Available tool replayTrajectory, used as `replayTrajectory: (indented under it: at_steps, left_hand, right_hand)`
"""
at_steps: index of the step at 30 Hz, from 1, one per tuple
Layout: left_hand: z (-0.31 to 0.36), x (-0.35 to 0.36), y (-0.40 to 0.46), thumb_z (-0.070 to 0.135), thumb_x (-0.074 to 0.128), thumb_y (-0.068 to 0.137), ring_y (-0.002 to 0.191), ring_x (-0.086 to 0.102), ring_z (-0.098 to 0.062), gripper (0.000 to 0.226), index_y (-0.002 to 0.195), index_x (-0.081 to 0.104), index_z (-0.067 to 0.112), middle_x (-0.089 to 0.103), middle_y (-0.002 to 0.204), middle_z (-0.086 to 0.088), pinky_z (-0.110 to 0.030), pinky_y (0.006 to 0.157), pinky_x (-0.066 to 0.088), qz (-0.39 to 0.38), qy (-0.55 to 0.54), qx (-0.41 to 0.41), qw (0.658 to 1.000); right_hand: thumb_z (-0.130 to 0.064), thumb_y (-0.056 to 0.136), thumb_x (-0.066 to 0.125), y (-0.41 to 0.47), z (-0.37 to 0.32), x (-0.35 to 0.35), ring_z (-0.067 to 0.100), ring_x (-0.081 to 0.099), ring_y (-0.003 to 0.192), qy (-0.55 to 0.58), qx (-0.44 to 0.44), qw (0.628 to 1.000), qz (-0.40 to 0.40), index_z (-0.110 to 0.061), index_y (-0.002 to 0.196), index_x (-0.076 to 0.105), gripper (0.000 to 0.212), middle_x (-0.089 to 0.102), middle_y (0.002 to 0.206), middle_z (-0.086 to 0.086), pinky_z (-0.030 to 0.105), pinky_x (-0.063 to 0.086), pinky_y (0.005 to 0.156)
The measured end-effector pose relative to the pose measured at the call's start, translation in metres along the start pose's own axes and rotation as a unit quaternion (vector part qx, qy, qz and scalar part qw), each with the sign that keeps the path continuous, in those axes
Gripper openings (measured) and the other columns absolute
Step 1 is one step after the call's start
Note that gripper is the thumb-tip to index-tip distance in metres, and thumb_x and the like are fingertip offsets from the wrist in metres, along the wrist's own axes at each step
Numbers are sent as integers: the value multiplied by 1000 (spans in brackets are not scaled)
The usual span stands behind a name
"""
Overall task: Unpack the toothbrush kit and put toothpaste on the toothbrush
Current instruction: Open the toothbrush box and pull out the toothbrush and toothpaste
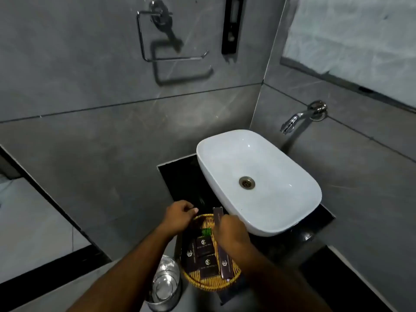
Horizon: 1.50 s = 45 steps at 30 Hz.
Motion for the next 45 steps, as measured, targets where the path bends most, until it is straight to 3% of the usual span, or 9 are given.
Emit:
replayTrajectory:
  at_steps: [5,11,17,21,24,28,33,39,45]
  left_hand:
    - [-7,27,6,15,62,90,97,66,-37,12,94,69,5,71,97,-19,-44,87,53,-33,-27,-37,998]
    - [5,31,21,19,60,92,101,65,-27,21,105,70,5,71,108,-14,-29,84,47,-43,89,-23,995]
    - [32,8,33,33,65,88,98,68,-27,31,107,71,10,73,104,-11,-44,91,56,-1,-43,-9,999]
    - [62,-10,37,25,72,83,70,68,-8,6,82,76,21,74,74,6,-31,72,56,20,-76,45,996]
    - [76,-22,37,23,72,83,46,57,3,13,70,74,23,65,50,14,-21,52,45,31,-95,56,993]
    - [98,-38,30,25,69,84,56,62,-10,20,68,73,13,71,61,0,-31,59,53,62,-93,87,990]
    - [115,-58,25,26,60,91,38,41,-5,41,52,54,15,50,39,9,-21,42,36,97,-175,98,975]
    - [124,-56,5,57,76,65,68,69,-11,40,86,69,24,75,79,1,-25,60,56,19,-213,124,969]
    - [121,-46,-7,24,79,76,89,73,-15,24,99,74,21,78,97,-2,-30,80,59,-57,-235,156,958]
  right_hand:
    - [-30,90,58,-7,21,28,23,69,94,-24,29,999,-19,-9,103,67,26,72,106,8,33,58,80]
    - [-27,87,62,6,17,34,28,69,97,-41,25,998,-51,-8,106,65,27,71,108,10,37,58,81]
    - [-41,80,63,5,-6,4,27,68,93,25,-26,999,20,-14,106,55,39,69,104,7,38,57,76]
    - [-44,83,57,4,-29,-19,25,66,86,61,-89,992,68,-13,106,52,38,66,101,7,35,54,69]
    - [-45,84,56,4,-35,-33,21,65,84,77,-107,987,94,-15,105,52,37,66,100,4,29,49,65]
    - [-46,86,56,2,-42,-50,20,65,87,81,-122,981,125,-17,109,52,38,68,103,4,29,53,67]
    - [-45,88,56,-4,-49,-64,21,65,98,95,-130,977,137,-15,120,49,45,66,114,6,30,57,74]
    - [-43,88,56,-8,-60,-79,22,64,98,107,-142,970,166,-15,122,49,45,66,114,6,30,56,78]
    - [-41,87,58,-10,-61,-79,22,63,100,118,-136,969,167,-15,120,51,43,66,115,7,36,57,83]
Point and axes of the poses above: each hand's wrist, its own y-axis towards the middle knuckle, its own x-axis out of the palm, z = x × y, the point moved 8 cm from there along y, towards the middle knuckle
